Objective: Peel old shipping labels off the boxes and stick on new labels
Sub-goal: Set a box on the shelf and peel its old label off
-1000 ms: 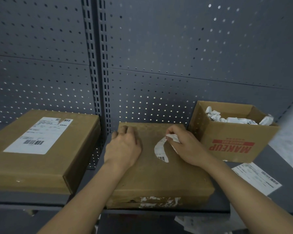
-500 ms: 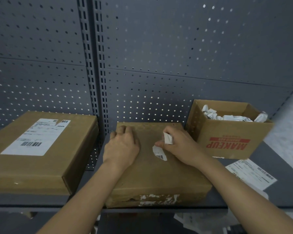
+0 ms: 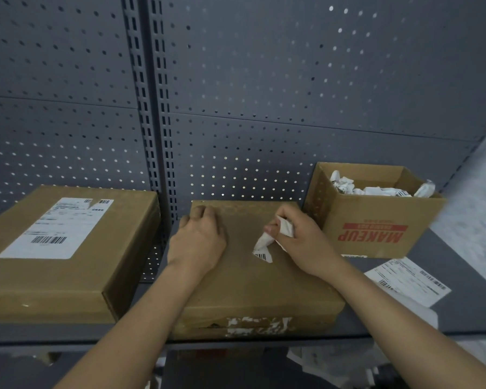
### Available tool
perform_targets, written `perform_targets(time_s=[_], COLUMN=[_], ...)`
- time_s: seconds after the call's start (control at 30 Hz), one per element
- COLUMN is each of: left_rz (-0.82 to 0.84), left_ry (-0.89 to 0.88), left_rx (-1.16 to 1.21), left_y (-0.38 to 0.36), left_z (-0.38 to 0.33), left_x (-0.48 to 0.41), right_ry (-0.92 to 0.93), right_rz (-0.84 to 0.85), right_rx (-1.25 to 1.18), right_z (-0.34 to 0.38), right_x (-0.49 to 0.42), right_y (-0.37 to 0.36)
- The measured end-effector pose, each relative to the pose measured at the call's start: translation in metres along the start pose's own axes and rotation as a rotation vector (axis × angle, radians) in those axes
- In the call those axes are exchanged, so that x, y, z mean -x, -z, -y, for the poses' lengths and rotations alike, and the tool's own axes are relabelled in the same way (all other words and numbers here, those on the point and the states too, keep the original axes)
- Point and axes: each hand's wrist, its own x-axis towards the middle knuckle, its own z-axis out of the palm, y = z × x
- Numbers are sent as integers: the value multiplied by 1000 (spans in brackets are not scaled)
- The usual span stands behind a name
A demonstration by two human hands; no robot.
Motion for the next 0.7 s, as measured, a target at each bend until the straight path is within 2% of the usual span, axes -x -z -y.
perform_targets(time_s=[0.33,0.6,0.7], left_rz=[2,47,46], left_ry=[4,17,15], left_rx=[15,-34,-40], left_y=[1,2,2], left_z=[-2,-3,-3], left_x=[-2,-6,-6], right_ry=[14,24,19], right_rz=[-180,-220,-288], right_rx=[-84,-116,-177], right_z=[7,4,5], right_x=[5,10,8], right_y=[3,7,11])
